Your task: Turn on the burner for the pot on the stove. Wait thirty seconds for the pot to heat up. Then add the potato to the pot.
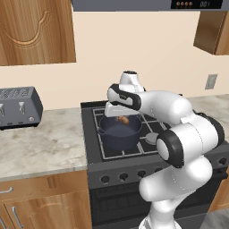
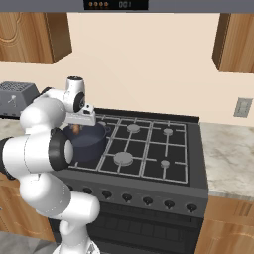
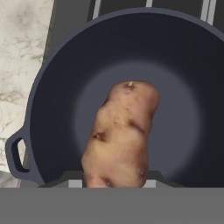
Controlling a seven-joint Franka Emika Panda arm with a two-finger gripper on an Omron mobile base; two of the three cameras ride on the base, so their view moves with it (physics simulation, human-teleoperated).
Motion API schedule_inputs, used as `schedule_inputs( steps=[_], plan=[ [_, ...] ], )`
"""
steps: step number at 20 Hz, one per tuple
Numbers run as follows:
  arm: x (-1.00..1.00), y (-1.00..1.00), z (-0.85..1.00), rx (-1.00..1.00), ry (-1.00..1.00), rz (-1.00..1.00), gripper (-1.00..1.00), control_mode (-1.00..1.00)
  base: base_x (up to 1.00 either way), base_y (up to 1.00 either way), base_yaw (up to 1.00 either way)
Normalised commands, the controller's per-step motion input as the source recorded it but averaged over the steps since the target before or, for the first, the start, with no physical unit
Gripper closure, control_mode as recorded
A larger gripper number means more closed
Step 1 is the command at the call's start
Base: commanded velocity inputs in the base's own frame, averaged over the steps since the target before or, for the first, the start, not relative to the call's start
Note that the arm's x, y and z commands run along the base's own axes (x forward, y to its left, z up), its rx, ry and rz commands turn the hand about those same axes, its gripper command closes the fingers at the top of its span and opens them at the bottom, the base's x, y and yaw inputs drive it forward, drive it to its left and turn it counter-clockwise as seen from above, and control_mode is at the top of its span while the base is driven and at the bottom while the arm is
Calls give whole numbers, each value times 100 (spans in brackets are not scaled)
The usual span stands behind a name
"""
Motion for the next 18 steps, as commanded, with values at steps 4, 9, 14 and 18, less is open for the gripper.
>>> schedule_inputs(
  steps=[4, 9, 14, 18],
  plan=[
    [0, 0, 0, 0, 0, 0, 100, -100, 0, 0, 0],
    [0, 0, 0, 0, 0, 0, 100, -100, 0, 0, 0],
    [0, 0, 0, 0, 0, 0, 100, -100, 0, 0, 0],
    [0, 0, 0, 0, 0, 0, 100, -100, 0, 0, 0]
  ],
)
